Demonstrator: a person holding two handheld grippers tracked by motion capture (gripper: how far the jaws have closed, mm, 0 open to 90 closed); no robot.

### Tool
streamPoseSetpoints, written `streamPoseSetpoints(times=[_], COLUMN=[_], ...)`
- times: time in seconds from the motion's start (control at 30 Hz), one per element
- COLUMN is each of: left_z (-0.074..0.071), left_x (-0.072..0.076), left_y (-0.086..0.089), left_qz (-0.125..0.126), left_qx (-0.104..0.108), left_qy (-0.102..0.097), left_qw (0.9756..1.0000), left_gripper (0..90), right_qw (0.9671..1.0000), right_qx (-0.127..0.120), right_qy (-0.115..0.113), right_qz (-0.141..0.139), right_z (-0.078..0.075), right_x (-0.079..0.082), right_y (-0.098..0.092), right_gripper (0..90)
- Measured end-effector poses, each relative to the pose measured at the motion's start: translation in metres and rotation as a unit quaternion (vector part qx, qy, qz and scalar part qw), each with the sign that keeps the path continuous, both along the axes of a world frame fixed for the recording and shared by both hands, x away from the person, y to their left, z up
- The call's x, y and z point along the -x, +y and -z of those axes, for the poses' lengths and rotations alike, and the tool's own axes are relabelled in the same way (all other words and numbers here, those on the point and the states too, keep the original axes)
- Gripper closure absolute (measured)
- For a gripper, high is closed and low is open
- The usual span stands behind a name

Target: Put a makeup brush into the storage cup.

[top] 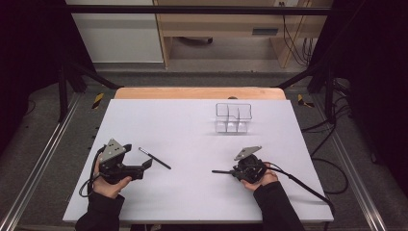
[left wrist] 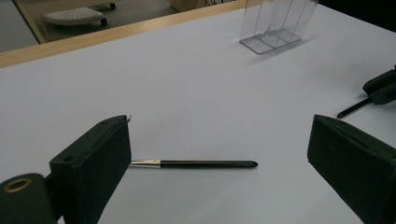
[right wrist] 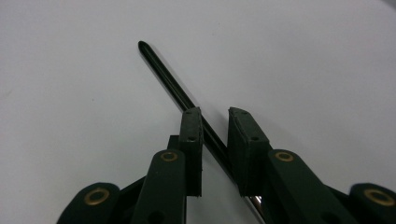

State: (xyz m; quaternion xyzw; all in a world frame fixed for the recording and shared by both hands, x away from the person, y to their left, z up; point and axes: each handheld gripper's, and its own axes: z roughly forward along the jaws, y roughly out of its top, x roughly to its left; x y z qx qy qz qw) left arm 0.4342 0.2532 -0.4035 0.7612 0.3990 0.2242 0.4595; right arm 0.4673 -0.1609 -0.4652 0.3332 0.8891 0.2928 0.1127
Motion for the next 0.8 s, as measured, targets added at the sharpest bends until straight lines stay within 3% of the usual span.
streamPoseSetpoints(times=[0.23, 0.37, 0.8], left_z=[0.0002, 0.0001, -0.0003], left_x=[0.0000, 0.0000, 0.0003], left_y=[-0.0003, -0.0003, 0.0002], left_qz=[0.001, 0.000, 0.000], left_qx=[-0.001, 0.000, 0.001], left_qy=[0.000, 0.000, -0.001], left_qw=[1.0000, 1.0000, 1.0000], left_gripper=[5.3, 5.3, 5.4], right_qw=[0.9999, 0.9999, 0.9999], right_qx=[0.003, 0.009, 0.005], right_qy=[0.010, -0.001, 0.012], right_qz=[-0.007, -0.014, -0.005], right_z=[-0.0021, 0.0010, -0.0024], right_x=[0.0036, 0.0051, 0.0080], right_y=[-0.0004, 0.0016, 0.0004], right_gripper=[79.9, 76.7, 81.5])
